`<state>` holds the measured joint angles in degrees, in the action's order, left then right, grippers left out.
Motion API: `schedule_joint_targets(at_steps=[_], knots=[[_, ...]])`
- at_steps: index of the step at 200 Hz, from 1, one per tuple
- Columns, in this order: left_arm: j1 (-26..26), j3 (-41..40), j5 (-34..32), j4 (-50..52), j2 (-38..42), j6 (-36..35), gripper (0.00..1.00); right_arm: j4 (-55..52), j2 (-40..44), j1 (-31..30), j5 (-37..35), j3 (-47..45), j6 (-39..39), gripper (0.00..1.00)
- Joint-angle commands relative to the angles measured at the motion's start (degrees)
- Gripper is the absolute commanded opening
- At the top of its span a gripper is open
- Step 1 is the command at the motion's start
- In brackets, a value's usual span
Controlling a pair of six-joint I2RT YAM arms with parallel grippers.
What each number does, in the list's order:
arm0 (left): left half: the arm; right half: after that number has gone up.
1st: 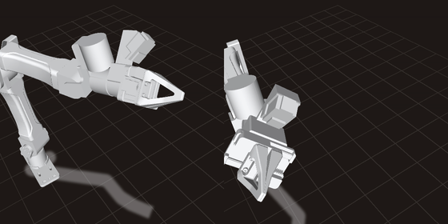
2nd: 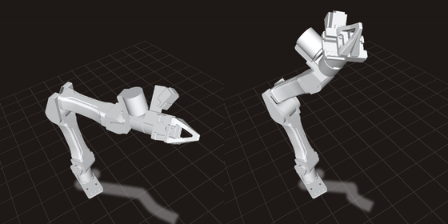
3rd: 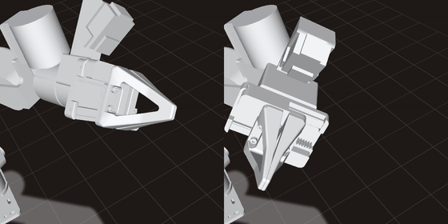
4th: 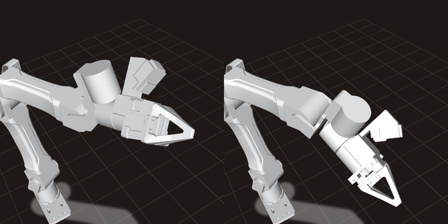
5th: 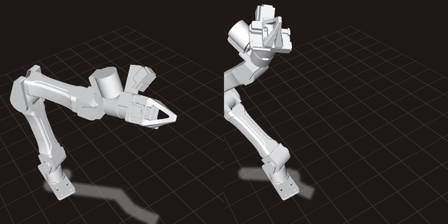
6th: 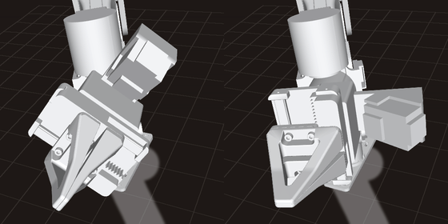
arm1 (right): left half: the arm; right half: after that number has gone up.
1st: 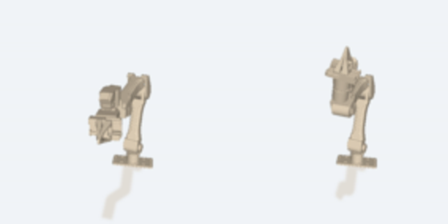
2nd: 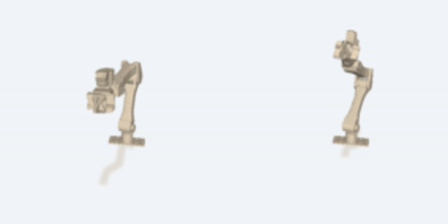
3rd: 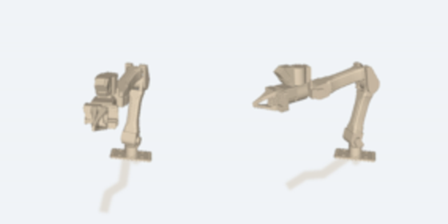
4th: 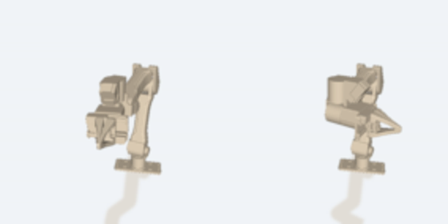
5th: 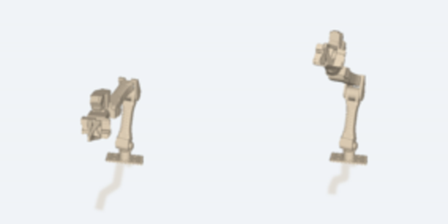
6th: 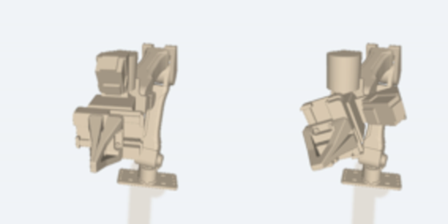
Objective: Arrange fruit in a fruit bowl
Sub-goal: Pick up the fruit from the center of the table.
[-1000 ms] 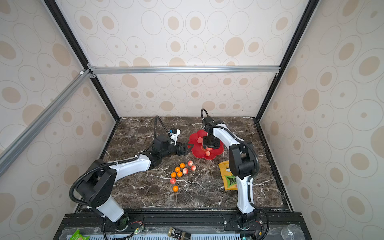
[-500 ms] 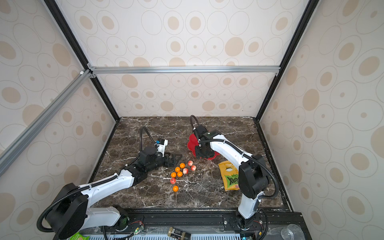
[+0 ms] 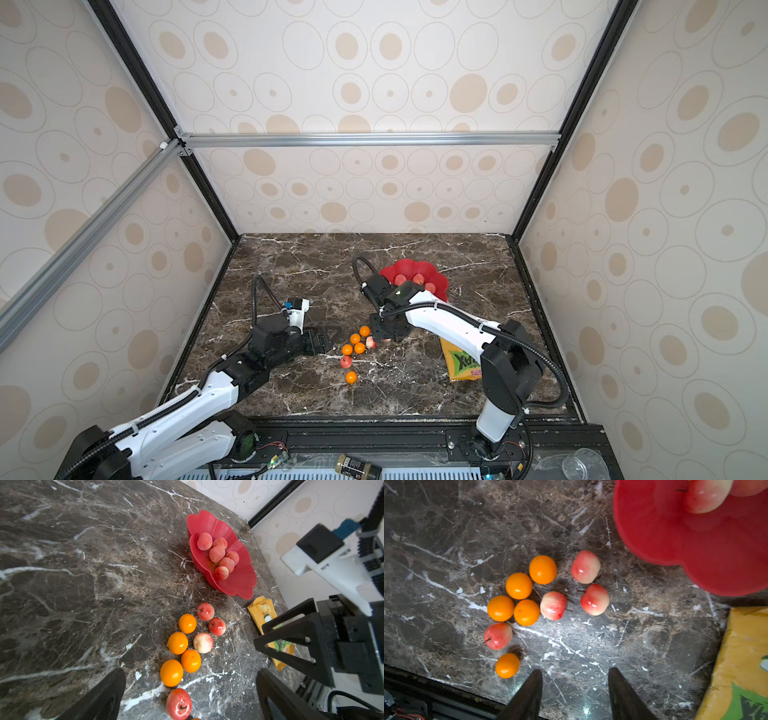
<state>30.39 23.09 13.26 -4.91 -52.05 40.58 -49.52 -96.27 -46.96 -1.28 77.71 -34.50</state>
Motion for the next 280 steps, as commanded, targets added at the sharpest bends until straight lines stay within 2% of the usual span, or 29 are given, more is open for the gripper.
schedule_joint_targets(at_steps=[1,58,99,172,209,280], knots=[[-2.4,-1.96,2.08,4.73,3.77,4.27,0.99,-0.05,-1.01,-2.73,-0.05,1.08,-3.18,0.53],[-6.04,-7.79,3.26,6.31,12.21,10.64,0.99,-1.04,-7.75,-8.78,1.09,7.56,-3.83,0.48],[-11.41,-9.51,5.61,8.47,14.85,10.4,0.99,-2.38,-11.97,-11.62,1.18,11.89,-3.56,0.45],[-17.73,-13.87,13.37,3.01,16.98,12.67,0.99,-2.97,-17.16,-13.03,3.25,14.65,-2.97,0.41],[-21.31,-16.96,20.11,-2.01,18.36,15.69,0.99,-2.51,-18.68,-13.09,3.65,15.43,-3.05,0.38],[-22.88,-17.45,21.59,-3.13,18.28,15.17,0.99,-2.47,-22.28,-13.09,3.76,17.76,-2.77,0.34]])
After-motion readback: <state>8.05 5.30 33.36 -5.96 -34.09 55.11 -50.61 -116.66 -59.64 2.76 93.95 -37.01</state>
